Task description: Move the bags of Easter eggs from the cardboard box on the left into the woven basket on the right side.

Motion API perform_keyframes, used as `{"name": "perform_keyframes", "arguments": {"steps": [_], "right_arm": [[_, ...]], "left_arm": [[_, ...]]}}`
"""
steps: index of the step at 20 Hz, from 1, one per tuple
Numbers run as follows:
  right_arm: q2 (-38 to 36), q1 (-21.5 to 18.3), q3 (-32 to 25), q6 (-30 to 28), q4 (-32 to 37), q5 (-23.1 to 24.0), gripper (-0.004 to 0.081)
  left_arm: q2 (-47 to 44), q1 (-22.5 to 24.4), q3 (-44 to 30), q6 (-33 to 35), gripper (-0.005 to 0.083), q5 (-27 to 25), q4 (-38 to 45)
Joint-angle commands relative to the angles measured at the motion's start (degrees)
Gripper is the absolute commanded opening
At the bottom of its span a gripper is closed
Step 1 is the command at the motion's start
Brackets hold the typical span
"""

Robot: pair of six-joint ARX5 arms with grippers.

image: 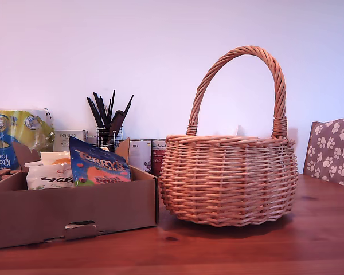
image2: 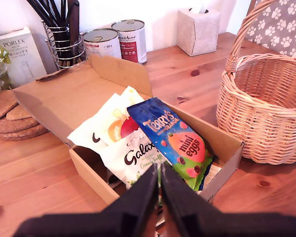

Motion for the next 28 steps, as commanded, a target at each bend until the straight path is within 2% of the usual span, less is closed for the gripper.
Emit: {"name": "perform_keyframes", "arguments": {"steps": [1, 10, 13, 17, 22, 24, 26, 27, 28], "right_arm": [[0.07, 0.15, 0.55, 0.02, 0.33, -0.04, -0.0013], [0.07, 0.15, 0.57, 0.04, 1.79, -0.96, -0.0013], [1.33, 0.85, 1.01, 0.0, 2.56, -4.94, -0.0013], [5.42, 3.65, 1.4, 0.0, 2.75, -8.41, -0.0013], [7.67, 7.67, 2.16, 0.0, 4.7, -8.39, -0.0013], [7.67, 8.61, 2.16, -0.02, 5.95, -8.39, -0.0013], [7.67, 8.9, 2.16, -0.04, 5.95, -8.39, -0.0013], [7.72, 8.9, 2.16, -0.04, 5.95, -8.39, -0.0013], [7.78, 8.9, 2.16, -0.04, 5.97, -8.39, -0.0013]], "left_arm": [[0.15, 0.04, -0.9, -0.24, -0.0021, 0.7, -2.16], [0.15, 0.04, -0.9, -0.26, -0.0021, 0.7, -2.14], [0.72, 0.04, -0.44, -0.26, -0.0021, 1.42, -1.73], [5.18, 0.04, 1.77, -0.09, -0.0021, 5.22, -1.99], [17.92, 0.04, 8.35, 10.38, -0.0021, 11.13, -7.63], [23.37, 0.04, 12.02, 15.74, -0.0019, 11.87, -9.9], [27.69, 0.09, 15.02, 20.85, 0.0026, 13.18, -10.4], [29.86, 0.09, 16.33, 21.64, 0.0094, 14.27, -9.84], [32.15, 0.09, 17.29, 22.84, 0.023, 15.21, -8.11]]}}
